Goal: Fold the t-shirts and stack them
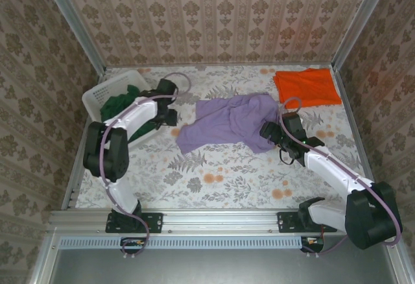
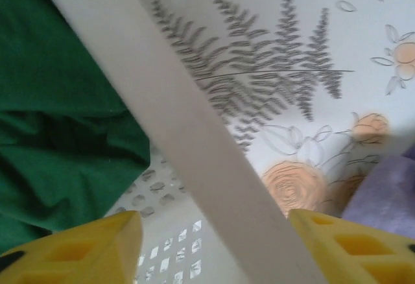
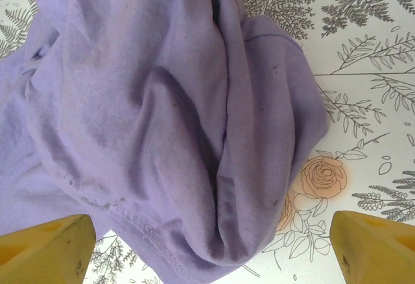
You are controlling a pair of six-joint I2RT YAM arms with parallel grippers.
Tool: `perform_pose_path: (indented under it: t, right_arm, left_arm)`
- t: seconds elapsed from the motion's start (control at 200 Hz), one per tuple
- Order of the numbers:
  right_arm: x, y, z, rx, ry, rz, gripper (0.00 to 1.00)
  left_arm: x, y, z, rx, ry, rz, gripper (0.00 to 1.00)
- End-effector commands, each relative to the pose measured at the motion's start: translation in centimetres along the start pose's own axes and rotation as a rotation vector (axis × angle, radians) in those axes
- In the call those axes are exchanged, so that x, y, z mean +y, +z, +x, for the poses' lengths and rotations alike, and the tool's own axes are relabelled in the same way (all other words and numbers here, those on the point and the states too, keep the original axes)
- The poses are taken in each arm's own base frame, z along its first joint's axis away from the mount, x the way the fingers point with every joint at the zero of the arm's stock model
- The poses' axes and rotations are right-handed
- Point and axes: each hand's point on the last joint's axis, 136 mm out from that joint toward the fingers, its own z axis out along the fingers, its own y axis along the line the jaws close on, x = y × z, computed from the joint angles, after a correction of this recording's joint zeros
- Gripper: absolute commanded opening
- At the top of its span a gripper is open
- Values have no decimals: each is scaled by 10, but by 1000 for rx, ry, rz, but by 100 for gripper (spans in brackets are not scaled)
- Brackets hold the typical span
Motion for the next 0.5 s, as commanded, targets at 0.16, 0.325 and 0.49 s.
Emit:
perform_pose_path:
  t: [0.16,0.325,0.49]
  right_arm:
    - [5,-4,-5,-11,15,-16,95]
    - [3,-7,-7,-23,10,-9,95]
    - [3,-8,-8,-27,7,-7,95]
  left_arm:
    - [-30,-47,-44,-102,-243,258,73]
    - [-3,-30,-53,-38,-336,54,72]
    - [7,0,-45,20,-362,-62,70]
